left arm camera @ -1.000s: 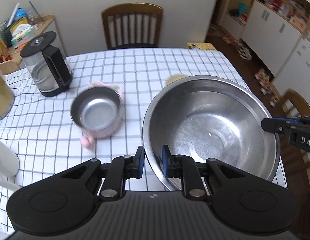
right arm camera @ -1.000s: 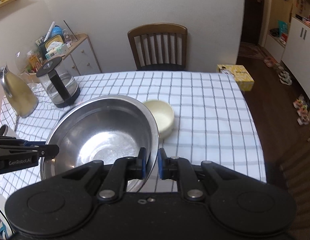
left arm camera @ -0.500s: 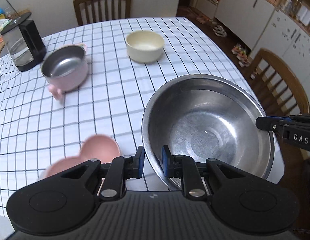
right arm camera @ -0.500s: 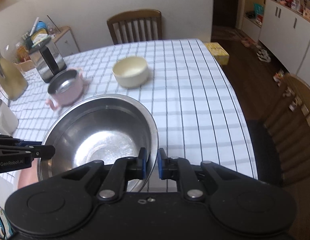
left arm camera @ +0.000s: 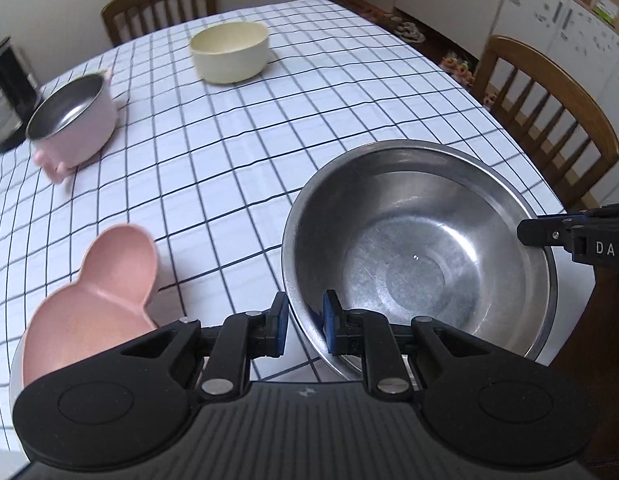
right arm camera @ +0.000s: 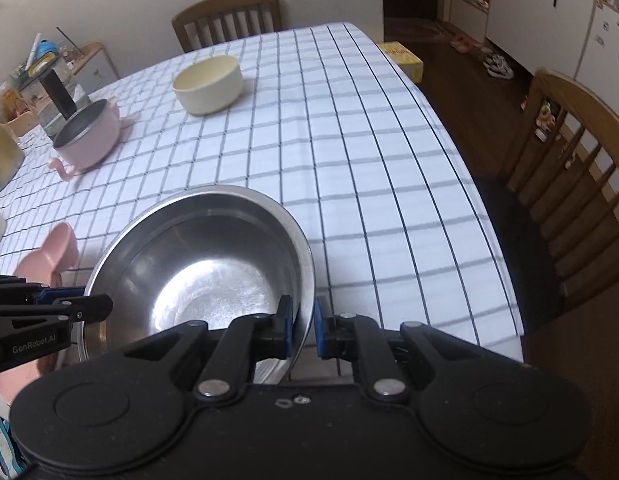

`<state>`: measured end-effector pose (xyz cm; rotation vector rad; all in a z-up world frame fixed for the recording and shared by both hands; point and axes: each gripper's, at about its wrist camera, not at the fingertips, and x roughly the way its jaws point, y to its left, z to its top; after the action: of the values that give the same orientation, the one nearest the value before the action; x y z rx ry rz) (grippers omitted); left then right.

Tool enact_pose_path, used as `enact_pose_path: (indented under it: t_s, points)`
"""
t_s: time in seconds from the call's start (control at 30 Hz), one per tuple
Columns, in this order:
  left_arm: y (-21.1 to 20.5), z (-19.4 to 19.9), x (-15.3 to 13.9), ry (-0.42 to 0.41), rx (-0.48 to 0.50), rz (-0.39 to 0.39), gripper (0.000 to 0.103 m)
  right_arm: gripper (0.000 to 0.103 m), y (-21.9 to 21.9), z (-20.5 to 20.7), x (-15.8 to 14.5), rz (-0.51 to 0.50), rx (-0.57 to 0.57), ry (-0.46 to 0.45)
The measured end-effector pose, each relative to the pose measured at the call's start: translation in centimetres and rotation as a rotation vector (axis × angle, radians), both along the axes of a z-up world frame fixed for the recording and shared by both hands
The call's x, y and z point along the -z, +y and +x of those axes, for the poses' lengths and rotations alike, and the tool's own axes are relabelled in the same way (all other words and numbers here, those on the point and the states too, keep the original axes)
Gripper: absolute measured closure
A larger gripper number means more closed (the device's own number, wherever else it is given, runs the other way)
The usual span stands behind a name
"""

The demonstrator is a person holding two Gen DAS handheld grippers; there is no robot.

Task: Organize plates and bowls
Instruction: 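Lift the steel bowl with both grippers and carry it toward the plate stack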

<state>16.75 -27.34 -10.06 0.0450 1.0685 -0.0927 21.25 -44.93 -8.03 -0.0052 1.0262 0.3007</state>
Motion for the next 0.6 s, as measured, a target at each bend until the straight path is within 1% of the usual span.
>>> enact_pose_path:
  t_s: [0.13, 0.23, 0.3, 0.5, 0.57, 0.6]
  points:
    - [-0.6, 0.1, 0.6, 0.012, 0.026, 0.007, 0.086, 0.091, -0.7, -0.4, 1.0, -0.017, 0.013, 0.009]
    - [-0.6, 0.2, 1.1, 0.023, 0.024, 0.005, 0.086, 0.091, -0.9, -0.5, 1.5, -0.02, 0.018, 0.024]
    - [-0.5, 0.2, 1.2, 0.016, 0.029, 0.012, 0.086, 0.091, -0.8, -0.5, 1.7, -0.023, 0.016, 0.023]
    - [-0.3, 0.4, 1.1, 0.031, 0.04, -0.002, 0.086, 0.09, -0.6, -0.6, 1.9, -0.032, 0.021, 0.023]
    - [-0.2, 0.5, 1.1, 0.033, 0.05, -0.004, 0.086, 0.084, -0.5, -0.6, 2.0, -0.034, 0.017, 0.031]
    - [-0.2, 0.6, 1.1, 0.035, 0.052, -0.007, 0.086, 0.084, -0.4, -0.6, 2.0, -0.037, 0.018, 0.034]
